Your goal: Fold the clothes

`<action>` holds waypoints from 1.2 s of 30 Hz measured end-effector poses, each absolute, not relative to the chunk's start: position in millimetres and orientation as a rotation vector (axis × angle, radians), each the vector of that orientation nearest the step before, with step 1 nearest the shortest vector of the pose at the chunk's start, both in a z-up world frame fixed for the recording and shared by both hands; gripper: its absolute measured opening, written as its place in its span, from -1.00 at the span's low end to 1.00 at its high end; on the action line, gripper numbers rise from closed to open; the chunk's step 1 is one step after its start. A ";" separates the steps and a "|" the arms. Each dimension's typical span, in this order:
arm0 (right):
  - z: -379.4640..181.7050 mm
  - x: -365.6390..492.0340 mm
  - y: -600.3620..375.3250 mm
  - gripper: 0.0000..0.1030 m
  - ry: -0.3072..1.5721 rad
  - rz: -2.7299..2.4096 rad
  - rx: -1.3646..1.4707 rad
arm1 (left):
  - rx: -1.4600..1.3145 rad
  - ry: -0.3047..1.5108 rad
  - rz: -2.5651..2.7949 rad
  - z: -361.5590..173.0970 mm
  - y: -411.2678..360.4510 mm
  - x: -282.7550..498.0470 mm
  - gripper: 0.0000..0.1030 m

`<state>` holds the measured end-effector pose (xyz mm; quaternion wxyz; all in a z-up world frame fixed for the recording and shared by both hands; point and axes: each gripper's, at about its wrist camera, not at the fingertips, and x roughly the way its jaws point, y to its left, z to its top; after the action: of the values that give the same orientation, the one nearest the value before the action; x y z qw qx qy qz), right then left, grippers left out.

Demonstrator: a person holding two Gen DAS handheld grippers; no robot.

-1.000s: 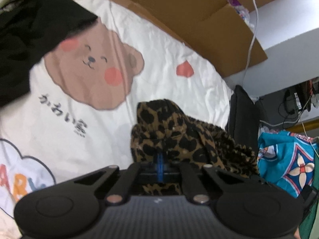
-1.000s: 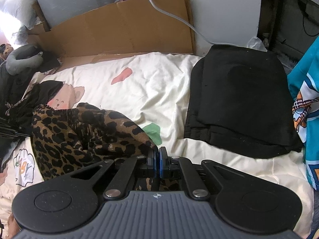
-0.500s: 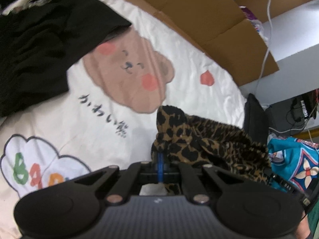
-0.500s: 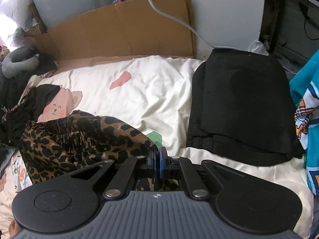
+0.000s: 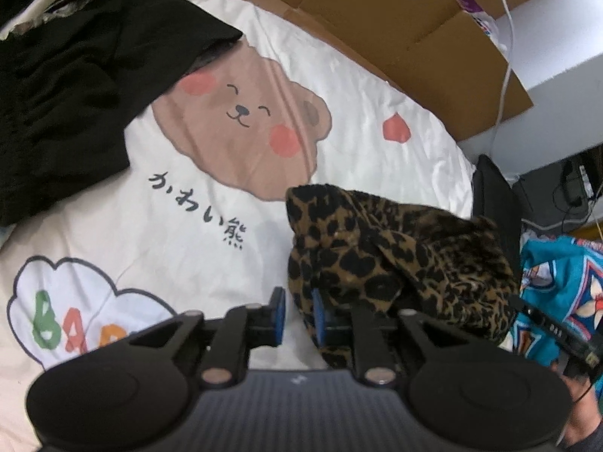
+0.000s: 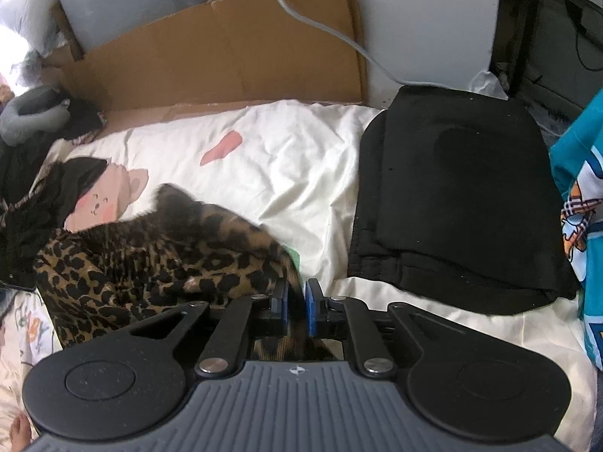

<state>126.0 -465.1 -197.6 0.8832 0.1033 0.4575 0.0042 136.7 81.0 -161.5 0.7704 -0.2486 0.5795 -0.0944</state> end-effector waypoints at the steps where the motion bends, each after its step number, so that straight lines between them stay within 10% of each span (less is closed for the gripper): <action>1: -196.5 124.5 -467.1 -0.72 0.945 0.009 0.223 | -0.548 1.258 -0.199 -161.7 80.7 138.3 -0.52; 5: -190.5 118.0 -469.8 -0.24 0.914 0.047 0.229 | -0.551 1.251 -0.187 -162.3 78.0 142.9 -0.12; 36: -217.1 210.4 -435.6 -0.09 0.978 0.155 0.091 | -0.691 1.308 -0.250 -175.8 56.4 159.0 0.21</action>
<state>210.4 -435.6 -217.1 0.8790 0.0435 0.4691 0.0743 159.0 56.4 -175.8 0.7316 -0.3142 0.5942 -0.1136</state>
